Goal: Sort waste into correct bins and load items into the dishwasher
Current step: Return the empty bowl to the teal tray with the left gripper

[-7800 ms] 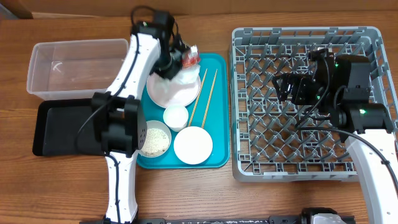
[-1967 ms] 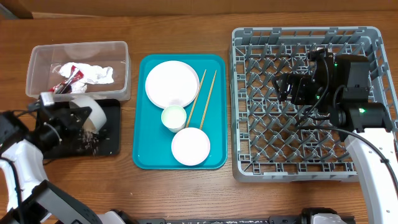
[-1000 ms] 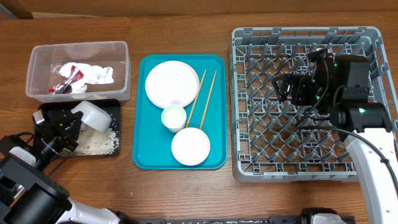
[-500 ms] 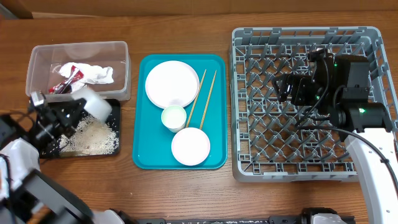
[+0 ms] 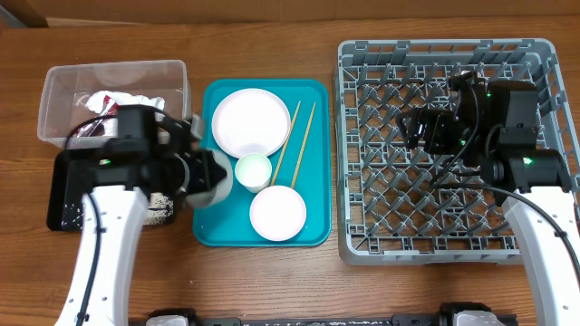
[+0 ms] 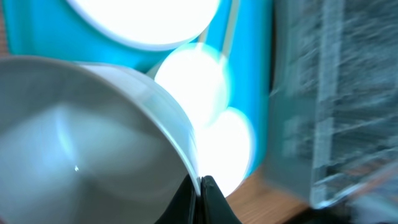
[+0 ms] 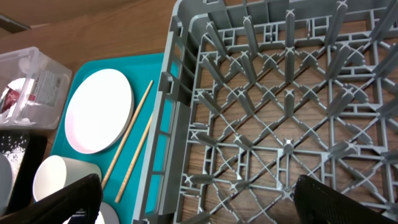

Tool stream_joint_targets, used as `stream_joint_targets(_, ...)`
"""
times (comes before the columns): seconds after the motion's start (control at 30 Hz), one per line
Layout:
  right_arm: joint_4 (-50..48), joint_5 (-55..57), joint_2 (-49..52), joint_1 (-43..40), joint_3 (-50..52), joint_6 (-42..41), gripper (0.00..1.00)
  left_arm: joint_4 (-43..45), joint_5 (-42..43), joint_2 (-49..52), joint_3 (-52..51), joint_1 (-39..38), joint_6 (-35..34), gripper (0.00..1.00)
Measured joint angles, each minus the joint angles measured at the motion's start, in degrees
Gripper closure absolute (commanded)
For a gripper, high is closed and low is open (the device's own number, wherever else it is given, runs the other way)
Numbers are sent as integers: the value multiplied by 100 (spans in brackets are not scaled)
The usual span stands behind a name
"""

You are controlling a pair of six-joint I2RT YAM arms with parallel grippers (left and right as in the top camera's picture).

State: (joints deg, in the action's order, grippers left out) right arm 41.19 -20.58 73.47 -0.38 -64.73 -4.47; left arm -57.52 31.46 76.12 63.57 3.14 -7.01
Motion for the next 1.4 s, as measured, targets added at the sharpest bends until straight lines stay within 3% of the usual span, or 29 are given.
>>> stream_joint_targets(0.13,0,-2,0,-2,0,-4,0,-400,-1233,96,2,-715,129,96)
stream_joint_targets(0.4,-2,2,2,0,0,-2,0,-260,-1915,671,-66,-1237,151,96)
stream_joint_targets(0.57,2,0,4,0,0,-2,0,-83,-1904,1134,-85,-1309,151,95)
stream_joint_targets(0.7,0,0,4,0,0,-4,0,11,-1794,1292,-118,-1318,166,75)
stream_joint_targets(0.8,2,0,4,0,0,0,0,39,-1749,1294,-118,-1327,179,66)
stream_joint_targets(1.1,2,0,4,-2,0,-2,0,127,-1117,1296,-68,-1329,304,59)
stream_joint_targets(1.23,2,0,4,0,0,-4,0,-111,-994,1305,409,-1329,389,48)
stream_joint_targets(1.4,2,0,4,-2,0,0,0,262,-1207,1305,951,-1329,426,49)
